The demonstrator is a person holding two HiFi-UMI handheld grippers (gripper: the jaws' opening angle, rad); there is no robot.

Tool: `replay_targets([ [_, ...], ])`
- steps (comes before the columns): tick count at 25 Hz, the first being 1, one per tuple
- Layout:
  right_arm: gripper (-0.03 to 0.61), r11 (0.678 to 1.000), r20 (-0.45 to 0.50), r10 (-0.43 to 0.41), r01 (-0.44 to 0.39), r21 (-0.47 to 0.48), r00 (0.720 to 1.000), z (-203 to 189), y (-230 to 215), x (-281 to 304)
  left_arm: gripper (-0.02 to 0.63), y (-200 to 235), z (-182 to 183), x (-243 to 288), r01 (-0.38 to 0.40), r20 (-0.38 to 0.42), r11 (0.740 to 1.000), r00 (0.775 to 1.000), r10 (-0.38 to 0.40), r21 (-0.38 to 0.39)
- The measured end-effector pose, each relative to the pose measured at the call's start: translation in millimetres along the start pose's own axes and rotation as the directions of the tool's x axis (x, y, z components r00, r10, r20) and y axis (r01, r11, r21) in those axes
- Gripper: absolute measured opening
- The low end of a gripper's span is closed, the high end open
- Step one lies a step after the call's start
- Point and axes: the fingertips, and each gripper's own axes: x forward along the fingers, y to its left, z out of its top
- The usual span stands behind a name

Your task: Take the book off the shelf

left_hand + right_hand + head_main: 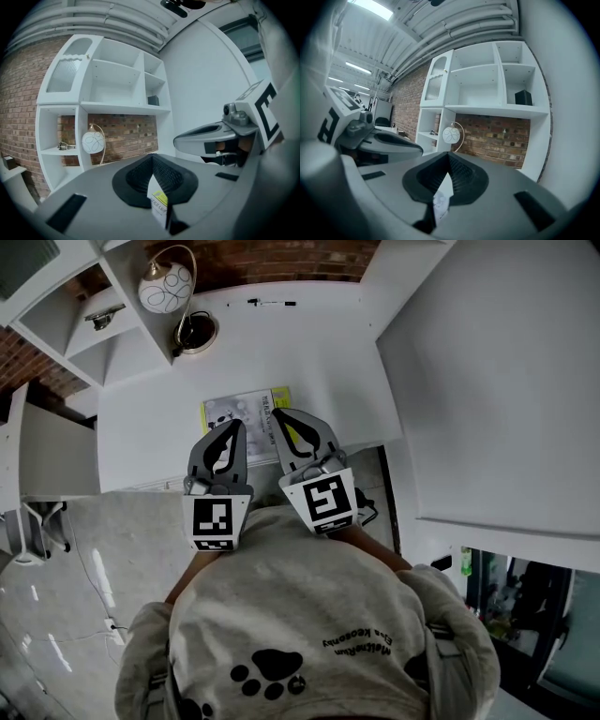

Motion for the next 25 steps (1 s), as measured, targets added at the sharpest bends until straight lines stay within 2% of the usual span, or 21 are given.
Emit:
replay_targets([
  [8, 0.015, 0.999, 0.014, 0.037, -0.037, 0.007, 0.999, -12.5, 1.0, -9.0, 0.009, -4.2, -3.6, -5.2, -0.04, 0.015, 0.999, 0.999, 0.04, -0.002],
  [15, 0.015, 0.997, 0.036, 0.07, -0.07, -0.011, 0.997, -14.3, 6.2, -10.4, 0.009, -11.8, -13.8, -5.4, -0.037, 0.015, 0.999, 0.999, 0.038, -0.017],
  [25, 0.015, 0.998, 0.035, 0.068, -0.067, -0.022, 0.997, -16.5, 12.0, -12.4, 0.009, -10.9, -18.9, -7.9, -0.028, 0.014, 0.999, 1.0, 0.028, -0.018],
])
